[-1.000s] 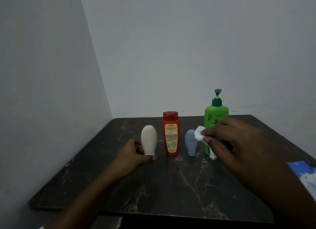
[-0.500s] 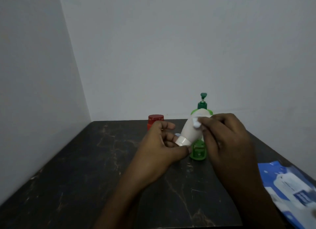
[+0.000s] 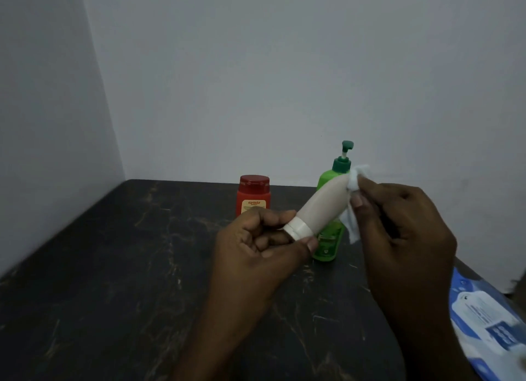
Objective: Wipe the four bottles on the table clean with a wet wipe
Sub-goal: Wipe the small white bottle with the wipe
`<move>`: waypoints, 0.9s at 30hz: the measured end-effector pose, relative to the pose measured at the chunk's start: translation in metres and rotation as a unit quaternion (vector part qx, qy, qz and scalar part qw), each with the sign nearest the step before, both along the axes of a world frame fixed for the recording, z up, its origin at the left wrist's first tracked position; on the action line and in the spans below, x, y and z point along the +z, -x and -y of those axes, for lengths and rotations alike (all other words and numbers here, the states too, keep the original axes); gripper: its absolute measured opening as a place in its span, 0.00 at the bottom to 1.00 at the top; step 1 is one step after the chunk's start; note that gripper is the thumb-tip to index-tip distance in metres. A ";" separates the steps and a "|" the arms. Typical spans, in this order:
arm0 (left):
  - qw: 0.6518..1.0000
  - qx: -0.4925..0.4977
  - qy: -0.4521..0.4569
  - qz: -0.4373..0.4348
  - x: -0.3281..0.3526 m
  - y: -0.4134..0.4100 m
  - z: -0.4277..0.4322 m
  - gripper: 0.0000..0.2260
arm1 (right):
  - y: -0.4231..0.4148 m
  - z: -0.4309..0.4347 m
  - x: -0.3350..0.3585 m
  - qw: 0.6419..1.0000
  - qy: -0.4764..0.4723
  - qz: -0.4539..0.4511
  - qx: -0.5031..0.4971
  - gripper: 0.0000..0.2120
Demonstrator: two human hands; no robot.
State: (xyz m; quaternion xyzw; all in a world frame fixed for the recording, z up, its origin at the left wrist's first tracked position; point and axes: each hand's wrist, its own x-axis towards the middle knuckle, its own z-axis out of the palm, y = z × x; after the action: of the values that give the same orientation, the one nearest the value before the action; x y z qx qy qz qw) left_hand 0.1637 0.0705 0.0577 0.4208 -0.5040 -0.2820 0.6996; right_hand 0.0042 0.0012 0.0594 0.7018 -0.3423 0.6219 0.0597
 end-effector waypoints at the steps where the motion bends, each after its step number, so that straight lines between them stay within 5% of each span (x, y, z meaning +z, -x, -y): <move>1: 1.000 0.003 0.006 -0.004 0.000 0.000 0.000 0.14 | -0.004 -0.002 -0.001 1.000 0.004 -0.012 0.006 0.14; 9: 0.999 -0.027 0.010 -0.027 0.001 0.001 -0.003 0.15 | 0.012 -0.020 0.015 0.966 -0.003 -0.196 0.167 0.11; 16: 1.000 -0.015 -0.006 -0.004 -0.004 0.016 -0.002 0.15 | 0.021 -0.003 0.009 0.999 0.020 -0.031 -0.021 0.10; 27: 0.998 0.024 0.048 0.023 -0.001 0.005 -0.004 0.14 | 0.008 -0.018 0.011 0.971 0.011 -0.175 0.162 0.10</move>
State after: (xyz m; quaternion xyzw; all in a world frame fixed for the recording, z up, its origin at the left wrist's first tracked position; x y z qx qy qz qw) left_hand 0.1591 0.0750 0.0570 0.4051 -0.5227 -0.2304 0.7139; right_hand -0.0039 0.0196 0.0704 0.8453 -0.2014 0.4943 0.0250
